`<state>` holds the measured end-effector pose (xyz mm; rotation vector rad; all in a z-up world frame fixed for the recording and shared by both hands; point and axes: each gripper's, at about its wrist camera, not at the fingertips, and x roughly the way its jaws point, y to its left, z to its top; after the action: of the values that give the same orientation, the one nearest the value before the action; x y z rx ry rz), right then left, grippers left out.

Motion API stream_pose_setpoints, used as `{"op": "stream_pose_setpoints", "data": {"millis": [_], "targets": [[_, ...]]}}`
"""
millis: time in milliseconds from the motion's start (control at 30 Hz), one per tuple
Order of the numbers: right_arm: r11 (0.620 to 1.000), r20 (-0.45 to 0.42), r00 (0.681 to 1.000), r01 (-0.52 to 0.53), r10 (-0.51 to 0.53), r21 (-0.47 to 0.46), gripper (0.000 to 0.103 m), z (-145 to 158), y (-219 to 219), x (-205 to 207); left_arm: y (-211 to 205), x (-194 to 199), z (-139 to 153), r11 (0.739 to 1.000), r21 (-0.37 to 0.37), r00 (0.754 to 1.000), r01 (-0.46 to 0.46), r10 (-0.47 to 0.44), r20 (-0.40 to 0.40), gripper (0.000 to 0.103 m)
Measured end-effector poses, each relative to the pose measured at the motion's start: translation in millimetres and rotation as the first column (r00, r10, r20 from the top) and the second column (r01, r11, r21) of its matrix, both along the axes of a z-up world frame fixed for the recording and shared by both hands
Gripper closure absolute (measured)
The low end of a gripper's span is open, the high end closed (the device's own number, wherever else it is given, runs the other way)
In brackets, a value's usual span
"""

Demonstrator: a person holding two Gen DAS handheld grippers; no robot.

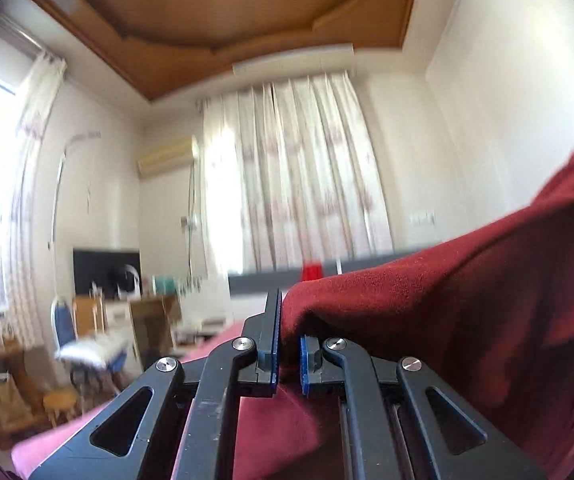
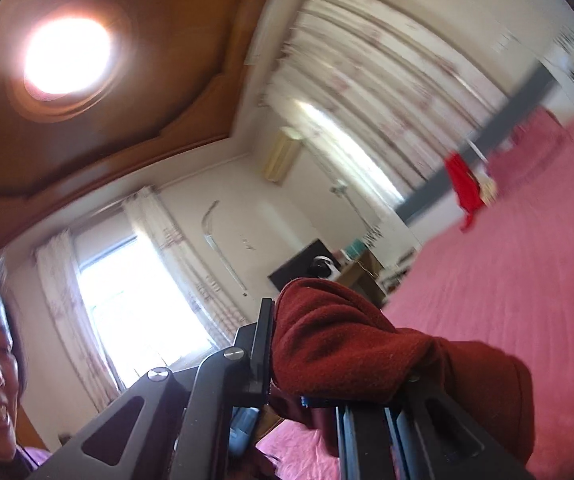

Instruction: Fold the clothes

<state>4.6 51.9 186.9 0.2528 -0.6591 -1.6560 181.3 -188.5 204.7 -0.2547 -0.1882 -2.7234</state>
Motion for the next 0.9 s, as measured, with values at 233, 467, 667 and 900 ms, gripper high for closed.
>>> {"op": "stream_pose_setpoints", "data": {"millis": [233,467,667,900], "targets": [[0.998,-0.208,0.978,-0.035,0.025,-0.045,0.094,76,15,52,-25,104,94,0.992,0.049,0.984,0.120,-0.112,-0.139,0.095],[0.993,-0.242,0.969,-0.068,0.042,-0.097,0.094,80,53,102,-2,142,94,0.986,0.010,0.986,0.167,-0.166,-0.022,0.095],[0.996,-0.037,0.998,-0.048,0.045,-0.077,0.094,-1,67,93,5,88,-10,0.985,0.115,0.979,0.128,-0.144,0.142,0.094],[0.999,0.265,0.964,-0.032,0.023,0.030,0.094,-123,30,26,-38,-4,-135,0.925,0.375,0.924,0.068,-0.200,0.327,0.094]]}}
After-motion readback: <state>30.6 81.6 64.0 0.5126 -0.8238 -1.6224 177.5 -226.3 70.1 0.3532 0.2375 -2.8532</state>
